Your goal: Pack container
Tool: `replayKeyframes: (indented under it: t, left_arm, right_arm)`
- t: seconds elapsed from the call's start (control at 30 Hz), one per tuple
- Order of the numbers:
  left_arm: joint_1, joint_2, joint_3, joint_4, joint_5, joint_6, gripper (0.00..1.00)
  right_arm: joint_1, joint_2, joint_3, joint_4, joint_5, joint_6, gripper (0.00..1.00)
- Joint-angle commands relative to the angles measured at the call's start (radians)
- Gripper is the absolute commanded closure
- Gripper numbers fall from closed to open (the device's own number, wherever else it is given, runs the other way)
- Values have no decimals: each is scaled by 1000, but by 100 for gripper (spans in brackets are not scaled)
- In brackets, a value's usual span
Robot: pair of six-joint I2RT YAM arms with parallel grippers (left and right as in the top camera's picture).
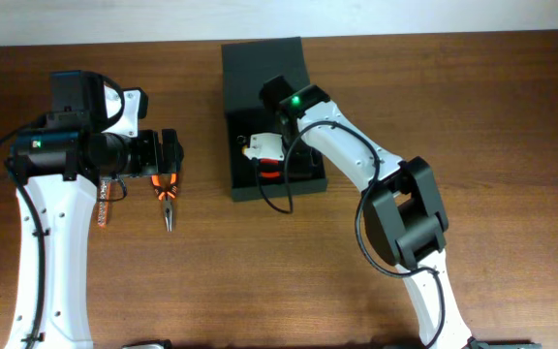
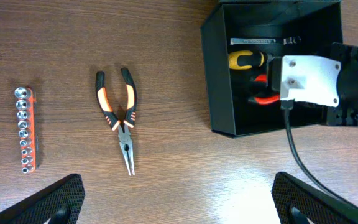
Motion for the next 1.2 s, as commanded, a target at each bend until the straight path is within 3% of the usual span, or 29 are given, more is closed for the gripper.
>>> replayKeyframes:
  t: [0.0, 0.1, 0.17, 0.37, 0.47, 0.6, 0.77, 1.0, 1.17]
  left_arm:
    - [2, 8, 13, -1, 0, 16, 1]
    - [2, 8, 13, -2, 0, 16, 1]
    - [2, 8, 13, -1, 0, 16, 1]
    - [2, 8, 13, -1, 0, 16, 1]
    - [2, 8, 13, -1, 0, 16, 1]
    - [2, 8, 13, 2, 0, 16, 1]
    - [2, 8, 13, 2, 0, 16, 1]
    - [2, 16, 13, -23, -125, 29, 1]
    - [2, 134, 12, -111, -153, 42, 1]
  right_arm:
    - [7, 2, 0, 10, 22, -10, 95]
    - [5, 2, 0, 12, 39, -9, 75]
    - [5, 1, 1, 16, 42, 3, 66]
    - [23, -31, 29, 15, 116, 117, 65]
    - [37, -83, 70, 9, 117, 178, 49]
    - [47, -158, 165, -37, 117, 255, 44]
    - [26, -245, 309, -95, 117, 471, 37]
    - [-119, -325, 374, -118, 116, 753, 22]
    - [-303, -318, 373, -171, 47, 911, 19]
